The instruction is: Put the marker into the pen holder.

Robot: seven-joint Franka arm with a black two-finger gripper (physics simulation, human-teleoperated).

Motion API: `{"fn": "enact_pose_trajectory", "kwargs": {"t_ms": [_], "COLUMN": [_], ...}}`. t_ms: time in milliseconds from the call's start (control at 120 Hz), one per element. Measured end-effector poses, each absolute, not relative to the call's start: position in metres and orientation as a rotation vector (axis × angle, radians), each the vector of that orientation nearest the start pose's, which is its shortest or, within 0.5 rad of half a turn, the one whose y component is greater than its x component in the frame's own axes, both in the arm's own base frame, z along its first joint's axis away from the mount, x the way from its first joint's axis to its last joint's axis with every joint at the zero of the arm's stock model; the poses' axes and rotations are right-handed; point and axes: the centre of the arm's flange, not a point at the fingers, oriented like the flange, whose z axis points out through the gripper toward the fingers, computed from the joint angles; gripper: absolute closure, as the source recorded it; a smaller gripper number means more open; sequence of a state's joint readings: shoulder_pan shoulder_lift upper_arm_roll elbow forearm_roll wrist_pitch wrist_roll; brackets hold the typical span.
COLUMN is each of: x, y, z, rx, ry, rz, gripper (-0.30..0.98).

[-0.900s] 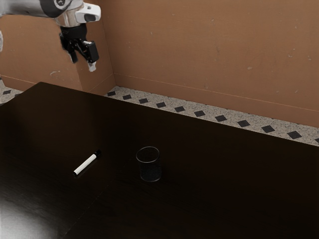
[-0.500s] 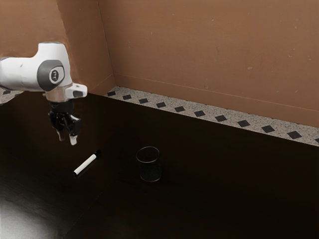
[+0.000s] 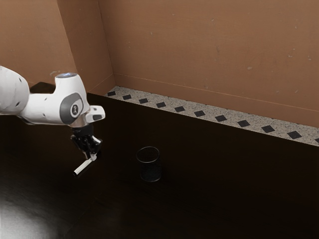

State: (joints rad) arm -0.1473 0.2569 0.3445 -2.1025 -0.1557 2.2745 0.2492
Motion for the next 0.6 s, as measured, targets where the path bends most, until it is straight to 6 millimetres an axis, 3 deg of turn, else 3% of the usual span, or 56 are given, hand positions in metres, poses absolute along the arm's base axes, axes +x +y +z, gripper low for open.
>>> {"fn": "enact_pose_trajectory", "kwargs": {"t_ms": [133, 250, 308, 600], "x": [0.562, 0.577, 0.582, 0.578], "y": [0.104, 0.11, 0.111, 0.135], "z": [0.28, 0.291, 0.284, 0.273], "rx": [-3.192, -3.185, -3.176, -3.144], "ry": [-0.166, -0.22, -0.237, -0.32], "rz": [0.087, 0.014, 0.017, 0.044], "gripper": [0.64, 0.64, 0.64, 0.64]}}
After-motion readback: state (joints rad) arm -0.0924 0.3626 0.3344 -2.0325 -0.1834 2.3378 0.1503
